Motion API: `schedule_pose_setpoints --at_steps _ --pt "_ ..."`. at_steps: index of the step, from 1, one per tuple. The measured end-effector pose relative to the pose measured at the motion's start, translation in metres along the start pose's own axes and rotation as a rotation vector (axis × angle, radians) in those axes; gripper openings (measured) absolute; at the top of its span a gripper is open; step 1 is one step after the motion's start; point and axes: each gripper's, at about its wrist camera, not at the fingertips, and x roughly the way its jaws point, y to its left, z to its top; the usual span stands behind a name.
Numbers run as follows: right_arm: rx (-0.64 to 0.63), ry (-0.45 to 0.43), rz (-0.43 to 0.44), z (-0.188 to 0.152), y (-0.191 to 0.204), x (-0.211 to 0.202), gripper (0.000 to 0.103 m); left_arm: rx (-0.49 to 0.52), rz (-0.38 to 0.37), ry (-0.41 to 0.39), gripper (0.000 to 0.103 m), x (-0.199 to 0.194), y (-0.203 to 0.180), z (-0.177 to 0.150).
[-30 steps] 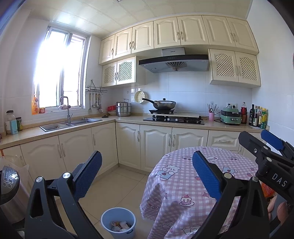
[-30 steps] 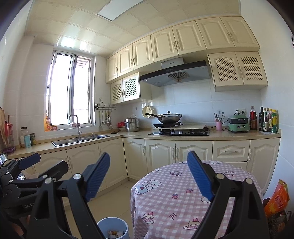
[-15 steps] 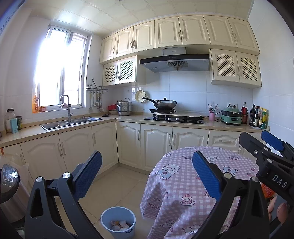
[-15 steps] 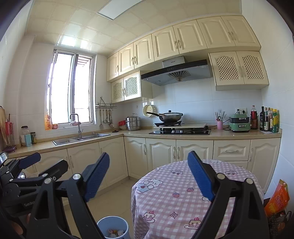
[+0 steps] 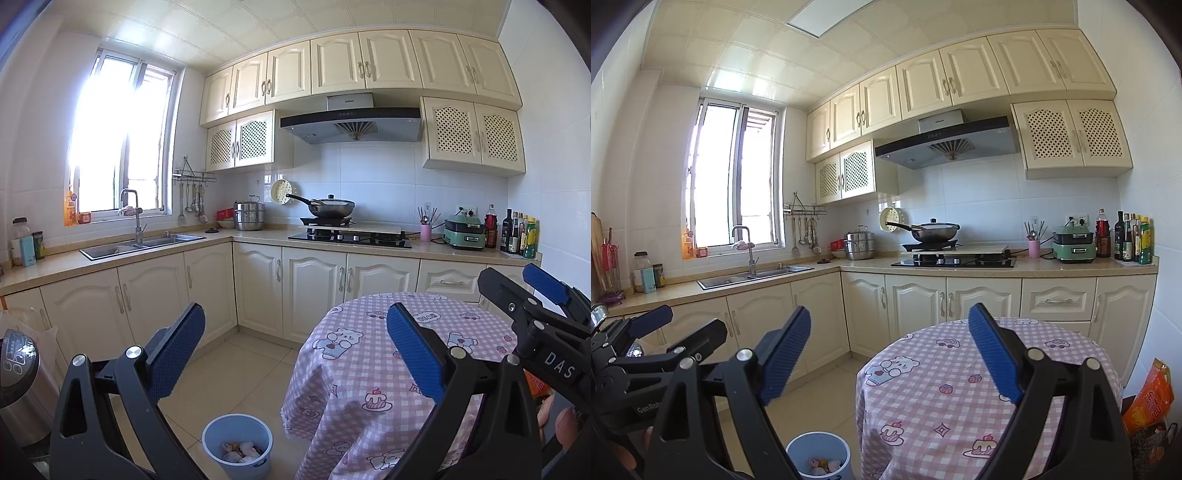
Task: Collect trash
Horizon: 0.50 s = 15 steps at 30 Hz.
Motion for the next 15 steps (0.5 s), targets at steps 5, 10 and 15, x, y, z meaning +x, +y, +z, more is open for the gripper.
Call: schedule_pose_setpoints --at_steps 5,10,15 --pt "0.000 0.001 0.001 -0.0002 0.0004 -0.0001 0.086 0.002 -0.001 -0.001 0.095 -0.0003 -0.0001 0.0000" --pt "-0.002 0.001 0.002 -0.0010 0.0022 0.0005 0.086 0.002 -0.001 -0.001 0.095 -0.0004 0.0002 0.0001" --pt "-0.001 0.004 0.004 -0.0013 0.0021 0.0013 0.086 0.003 -0.003 -0.001 0.095 -0.0007 0.0000 0.0005"
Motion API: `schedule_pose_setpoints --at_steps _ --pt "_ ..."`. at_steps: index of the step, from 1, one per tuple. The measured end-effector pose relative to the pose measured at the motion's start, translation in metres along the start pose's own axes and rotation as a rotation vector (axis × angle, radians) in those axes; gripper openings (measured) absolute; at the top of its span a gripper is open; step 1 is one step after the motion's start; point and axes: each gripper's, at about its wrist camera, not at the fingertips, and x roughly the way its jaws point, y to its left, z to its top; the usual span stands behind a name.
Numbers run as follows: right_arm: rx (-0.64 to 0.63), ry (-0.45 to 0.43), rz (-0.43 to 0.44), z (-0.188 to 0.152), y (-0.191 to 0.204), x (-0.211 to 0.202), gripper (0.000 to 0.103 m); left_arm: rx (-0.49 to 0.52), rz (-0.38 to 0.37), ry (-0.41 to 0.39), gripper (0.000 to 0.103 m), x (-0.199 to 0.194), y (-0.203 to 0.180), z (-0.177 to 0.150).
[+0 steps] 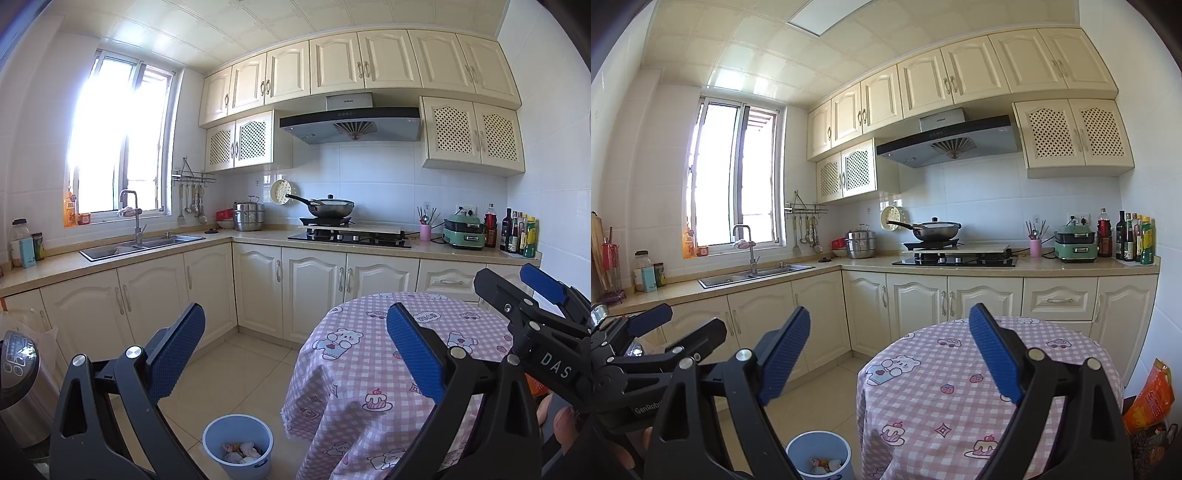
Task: Collect trash
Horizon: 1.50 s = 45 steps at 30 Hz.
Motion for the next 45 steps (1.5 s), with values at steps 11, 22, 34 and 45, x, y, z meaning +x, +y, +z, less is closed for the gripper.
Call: schedule_pose_setpoints --at_steps 11,22,34,45 --pt "-0.001 0.001 0.005 0.0016 0.0022 0.0012 0.086 0.000 0.000 0.003 0.095 0.0004 -0.0008 0.0003" --pt "-0.003 0.005 0.008 0.0029 0.0045 0.0011 0.086 0.005 -0.007 0.007 0.095 0.0004 0.0030 0.0021" --pt "0.000 0.007 0.017 0.0018 0.0041 0.0021 0.086 0.008 -0.008 0.012 0.095 0.0015 0.0038 0.0005" --pt "0.000 0.007 0.020 0.0010 0.0025 0.0016 0.086 0.007 -0.009 0.013 0.095 0.0019 0.0042 -0.0010"
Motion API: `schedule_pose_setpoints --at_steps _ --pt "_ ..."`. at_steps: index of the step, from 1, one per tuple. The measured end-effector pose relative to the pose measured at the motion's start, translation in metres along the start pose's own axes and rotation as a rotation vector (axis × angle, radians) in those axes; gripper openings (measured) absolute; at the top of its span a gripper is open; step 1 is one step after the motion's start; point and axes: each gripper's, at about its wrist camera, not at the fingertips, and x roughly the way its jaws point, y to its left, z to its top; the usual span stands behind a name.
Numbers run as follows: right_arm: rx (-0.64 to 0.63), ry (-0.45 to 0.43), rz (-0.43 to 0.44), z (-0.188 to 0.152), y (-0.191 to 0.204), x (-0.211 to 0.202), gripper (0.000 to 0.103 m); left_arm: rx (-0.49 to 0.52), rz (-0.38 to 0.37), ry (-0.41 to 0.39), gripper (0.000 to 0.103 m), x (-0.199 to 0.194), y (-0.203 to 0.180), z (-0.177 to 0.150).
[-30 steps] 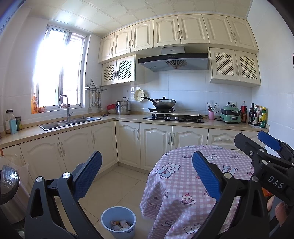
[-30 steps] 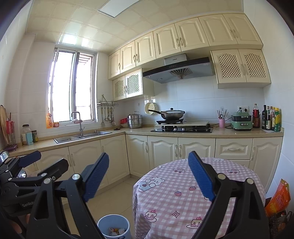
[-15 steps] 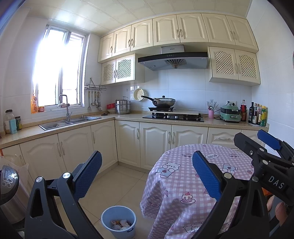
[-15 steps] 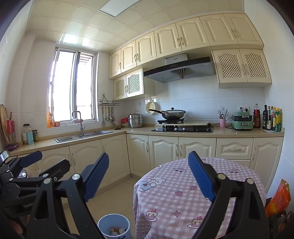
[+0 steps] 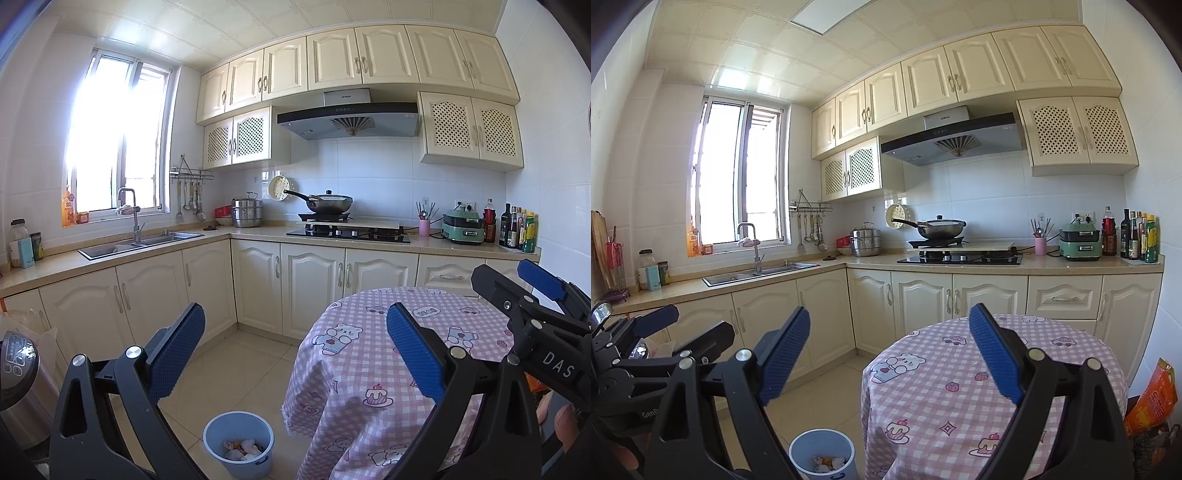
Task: Collect trash
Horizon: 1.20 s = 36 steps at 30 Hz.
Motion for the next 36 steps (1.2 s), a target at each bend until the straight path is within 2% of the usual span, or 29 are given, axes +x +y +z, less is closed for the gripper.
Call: schedule_pose_setpoints --at_steps 36 --pt "0.006 0.003 0.011 -0.0020 -0.0015 -0.0001 0.088 0.000 0.000 0.004 0.095 0.0003 0.0046 -0.0039"
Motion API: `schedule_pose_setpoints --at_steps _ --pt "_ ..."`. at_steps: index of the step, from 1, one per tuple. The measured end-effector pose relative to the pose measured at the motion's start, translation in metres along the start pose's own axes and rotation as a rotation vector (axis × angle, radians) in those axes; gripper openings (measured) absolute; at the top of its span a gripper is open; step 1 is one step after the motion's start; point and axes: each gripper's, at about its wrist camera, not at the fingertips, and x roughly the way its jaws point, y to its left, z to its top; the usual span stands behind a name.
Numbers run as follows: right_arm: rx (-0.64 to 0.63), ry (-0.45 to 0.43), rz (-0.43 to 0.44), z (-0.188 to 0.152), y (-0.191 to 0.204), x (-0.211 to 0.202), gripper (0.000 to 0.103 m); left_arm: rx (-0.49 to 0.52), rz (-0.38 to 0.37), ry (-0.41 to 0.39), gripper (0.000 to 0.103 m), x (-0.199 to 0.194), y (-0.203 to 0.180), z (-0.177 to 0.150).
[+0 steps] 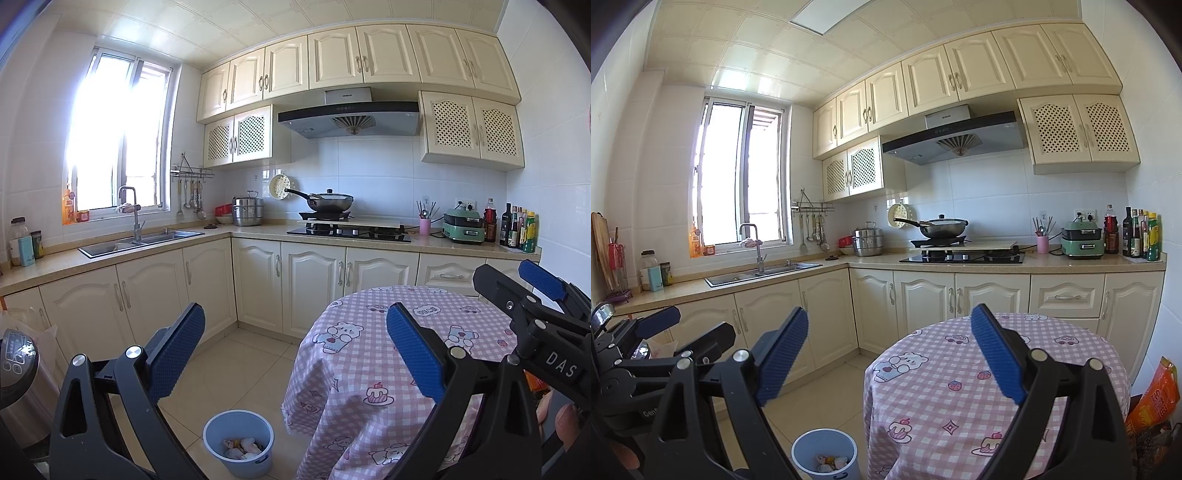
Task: Collect trash
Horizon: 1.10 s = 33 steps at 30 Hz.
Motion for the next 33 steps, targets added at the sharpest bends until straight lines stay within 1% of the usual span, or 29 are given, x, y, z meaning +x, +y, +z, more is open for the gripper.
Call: schedule_pose_setpoints --at_steps 33 --pt "-0.001 0.000 0.005 0.0032 0.0012 0.0025 0.089 -0.001 0.001 0.002 0.095 0.0008 0.0023 -0.0022"
